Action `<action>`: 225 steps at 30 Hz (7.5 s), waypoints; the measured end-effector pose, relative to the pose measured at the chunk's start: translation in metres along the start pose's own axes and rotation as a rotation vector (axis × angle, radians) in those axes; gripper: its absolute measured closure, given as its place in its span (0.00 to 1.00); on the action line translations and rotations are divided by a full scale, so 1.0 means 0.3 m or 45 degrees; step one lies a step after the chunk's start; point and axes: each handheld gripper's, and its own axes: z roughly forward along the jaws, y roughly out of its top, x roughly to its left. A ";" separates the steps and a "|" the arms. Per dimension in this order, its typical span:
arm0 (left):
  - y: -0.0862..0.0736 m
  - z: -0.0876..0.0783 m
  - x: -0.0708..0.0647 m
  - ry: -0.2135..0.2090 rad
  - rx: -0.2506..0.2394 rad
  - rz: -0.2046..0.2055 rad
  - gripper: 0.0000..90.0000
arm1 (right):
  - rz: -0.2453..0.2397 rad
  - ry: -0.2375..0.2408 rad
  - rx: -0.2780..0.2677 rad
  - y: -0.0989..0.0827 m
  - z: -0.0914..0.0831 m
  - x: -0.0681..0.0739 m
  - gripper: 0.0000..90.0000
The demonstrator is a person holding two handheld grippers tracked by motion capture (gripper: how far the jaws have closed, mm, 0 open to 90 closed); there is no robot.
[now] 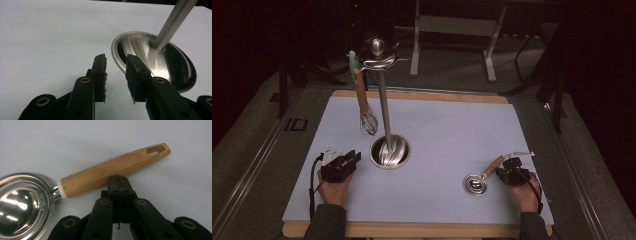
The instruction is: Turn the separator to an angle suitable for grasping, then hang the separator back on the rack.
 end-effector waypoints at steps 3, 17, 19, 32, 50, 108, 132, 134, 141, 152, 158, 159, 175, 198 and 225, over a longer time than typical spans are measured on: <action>0.000 0.000 0.000 0.001 0.000 0.000 0.77 | 0.005 0.004 0.008 0.009 0.005 0.001 1.00; 0.000 0.000 0.000 0.000 0.002 -0.001 0.77 | -0.020 0.051 0.036 0.068 0.053 0.020 1.00; 0.000 0.000 0.001 0.000 0.002 -0.003 0.77 | -0.027 0.079 0.036 0.080 0.061 0.029 1.00; 0.000 0.001 0.002 -0.003 0.003 -0.009 0.77 | -0.132 0.148 0.068 0.161 0.097 0.127 1.00; 0.000 0.001 0.003 -0.003 0.001 -0.013 0.76 | -0.299 0.208 0.112 0.218 0.110 0.251 0.99; 0.000 0.001 0.002 -0.004 0.004 -0.005 0.76 | -0.173 0.350 0.336 0.230 0.103 0.281 0.79; 0.000 0.001 0.002 -0.005 0.004 -0.006 0.76 | -0.120 0.421 0.169 0.233 0.069 0.267 0.79; 0.000 0.001 0.002 -0.004 0.004 -0.006 0.76 | -0.114 0.425 0.153 0.234 0.065 0.266 0.79; 0.000 0.001 0.002 -0.005 0.003 -0.008 0.76 | -0.109 0.442 0.097 0.233 0.058 0.262 0.79; 0.000 0.001 0.001 -0.004 0.004 -0.003 0.76 | -0.135 0.470 0.035 0.238 0.048 0.254 0.79; 0.000 0.001 0.001 -0.005 0.003 -0.003 0.76 | -0.153 0.489 0.009 0.247 0.046 0.263 0.79; 0.000 0.001 0.001 -0.005 0.004 -0.002 0.76 | -0.153 0.498 0.003 0.247 0.046 0.264 0.79; 0.000 0.000 0.002 -0.007 0.004 -0.005 0.76 | -0.187 0.524 -0.127 0.275 0.015 0.284 0.79; 0.000 0.000 0.002 -0.006 0.003 -0.005 0.76 | -0.302 0.543 -0.284 0.324 -0.035 0.325 0.79; 0.000 0.001 0.002 -0.007 0.001 -0.006 0.76 | -0.414 0.609 -0.473 0.407 -0.119 0.360 0.79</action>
